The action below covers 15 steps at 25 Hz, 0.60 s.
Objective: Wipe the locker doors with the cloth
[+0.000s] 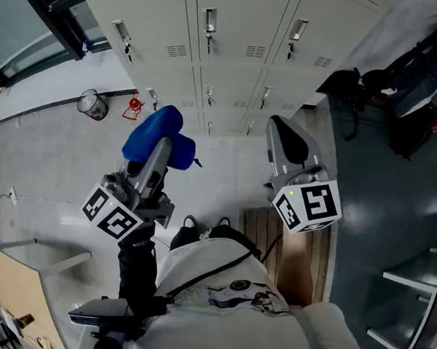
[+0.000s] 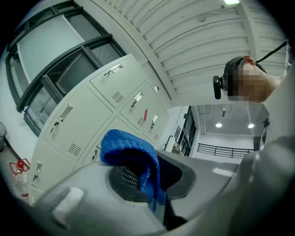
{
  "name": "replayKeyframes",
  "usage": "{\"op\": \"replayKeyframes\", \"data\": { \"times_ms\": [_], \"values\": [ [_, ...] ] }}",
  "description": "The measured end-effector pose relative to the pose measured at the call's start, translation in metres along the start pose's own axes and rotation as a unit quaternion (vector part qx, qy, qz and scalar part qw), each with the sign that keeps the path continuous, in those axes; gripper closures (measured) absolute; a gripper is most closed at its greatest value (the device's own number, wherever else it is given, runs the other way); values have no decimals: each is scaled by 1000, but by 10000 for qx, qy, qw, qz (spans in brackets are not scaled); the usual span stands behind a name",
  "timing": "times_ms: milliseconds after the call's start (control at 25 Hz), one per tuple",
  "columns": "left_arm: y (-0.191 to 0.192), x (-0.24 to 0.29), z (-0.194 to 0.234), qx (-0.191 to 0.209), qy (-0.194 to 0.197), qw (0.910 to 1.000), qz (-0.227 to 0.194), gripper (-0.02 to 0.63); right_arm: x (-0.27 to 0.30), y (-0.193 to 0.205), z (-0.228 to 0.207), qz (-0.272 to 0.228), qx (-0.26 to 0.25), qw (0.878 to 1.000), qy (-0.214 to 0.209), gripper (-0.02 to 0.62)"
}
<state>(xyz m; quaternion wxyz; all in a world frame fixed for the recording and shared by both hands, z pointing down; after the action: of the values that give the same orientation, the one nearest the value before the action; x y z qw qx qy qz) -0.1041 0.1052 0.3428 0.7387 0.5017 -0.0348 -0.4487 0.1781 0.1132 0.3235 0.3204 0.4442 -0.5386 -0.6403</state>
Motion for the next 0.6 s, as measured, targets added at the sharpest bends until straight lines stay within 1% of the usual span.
{"op": "replayKeyframes", "data": {
  "times_ms": [240,440,520,600],
  "values": [
    [-10,-9,5,40,39,10000,-16,583,6,-1,15,-100,-16,9999,-28,592],
    [-14,-15,8,129,-26,9999,-19,583,4,7,20,-9,25,10000,7,592],
    [-17,-16,10,232,-97,9997,-15,583,2,10,20,42,66,10000,35,592],
    [-21,-17,14,436,-273,9987,-11,583,0,14,19,122,112,9999,48,592]
  ]
}}
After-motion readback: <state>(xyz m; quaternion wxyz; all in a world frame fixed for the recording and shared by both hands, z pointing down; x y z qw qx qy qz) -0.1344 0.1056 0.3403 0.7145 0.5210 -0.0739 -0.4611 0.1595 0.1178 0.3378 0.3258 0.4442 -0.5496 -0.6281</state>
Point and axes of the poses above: the fingertips, and each gripper's own axes: x forward along the fingers, z to its left, y out of its underside, the point moved 8 cm from there along -x, backward along the fingers, and after that the axes turned 13 degrees about -z, right-handed, at the moved point
